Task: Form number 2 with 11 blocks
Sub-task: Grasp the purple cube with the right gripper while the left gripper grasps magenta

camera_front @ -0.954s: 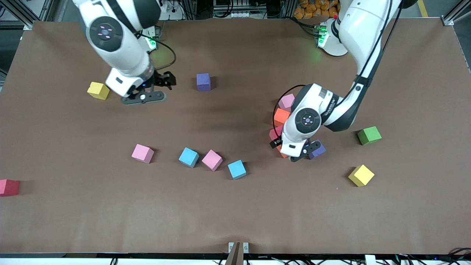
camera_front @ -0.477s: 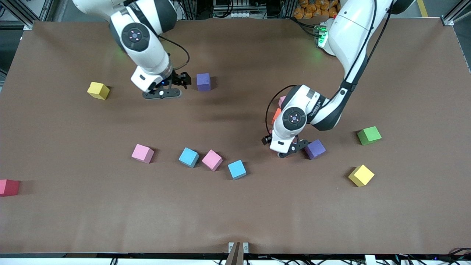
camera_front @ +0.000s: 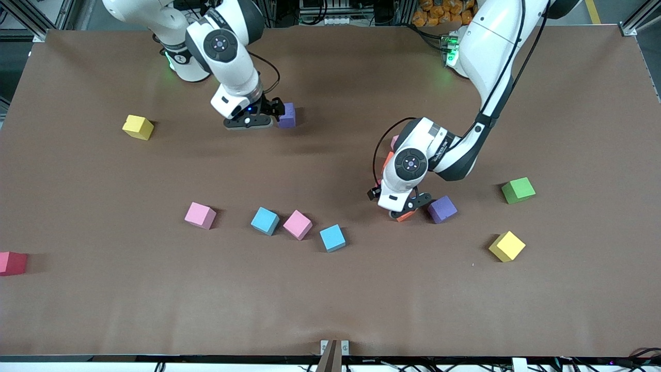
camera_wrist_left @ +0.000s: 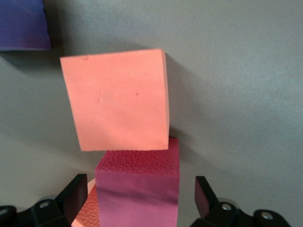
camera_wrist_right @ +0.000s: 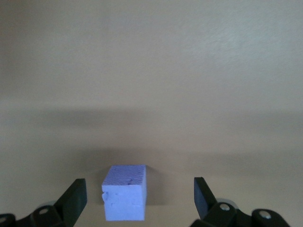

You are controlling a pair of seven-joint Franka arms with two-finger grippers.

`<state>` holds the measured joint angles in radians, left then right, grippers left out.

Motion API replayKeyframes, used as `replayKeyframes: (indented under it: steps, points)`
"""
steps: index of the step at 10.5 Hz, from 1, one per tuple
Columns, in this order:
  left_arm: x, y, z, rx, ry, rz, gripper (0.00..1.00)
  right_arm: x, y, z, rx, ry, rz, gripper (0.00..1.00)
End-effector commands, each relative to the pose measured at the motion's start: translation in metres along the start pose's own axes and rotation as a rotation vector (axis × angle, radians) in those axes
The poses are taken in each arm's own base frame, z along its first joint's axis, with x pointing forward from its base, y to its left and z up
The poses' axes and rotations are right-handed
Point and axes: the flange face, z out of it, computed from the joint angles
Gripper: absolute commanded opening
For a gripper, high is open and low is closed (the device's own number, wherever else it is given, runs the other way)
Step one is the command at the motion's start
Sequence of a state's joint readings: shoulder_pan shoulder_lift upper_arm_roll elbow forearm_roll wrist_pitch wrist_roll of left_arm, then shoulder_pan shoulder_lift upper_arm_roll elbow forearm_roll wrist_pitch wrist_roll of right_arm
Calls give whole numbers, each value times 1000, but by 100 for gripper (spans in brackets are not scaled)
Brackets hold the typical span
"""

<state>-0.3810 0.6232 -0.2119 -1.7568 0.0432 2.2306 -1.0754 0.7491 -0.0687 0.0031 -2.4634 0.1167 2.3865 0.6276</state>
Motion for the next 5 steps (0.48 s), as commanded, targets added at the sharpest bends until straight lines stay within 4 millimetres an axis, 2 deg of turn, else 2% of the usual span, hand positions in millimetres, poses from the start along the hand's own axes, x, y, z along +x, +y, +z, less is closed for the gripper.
replayKeyframes:
  steps: [1,2,5]
  points:
    - [-6,-6,-14,1,33,-27,100,-30,-9,25,25,26,17,100]
    - [-9,-4,-4,14,28,-22,100,-34,-15,31,30,36,8,100]
    - [-16,-2,14,57,53,-2,100,-71,-32,60,36,54,-13,100]
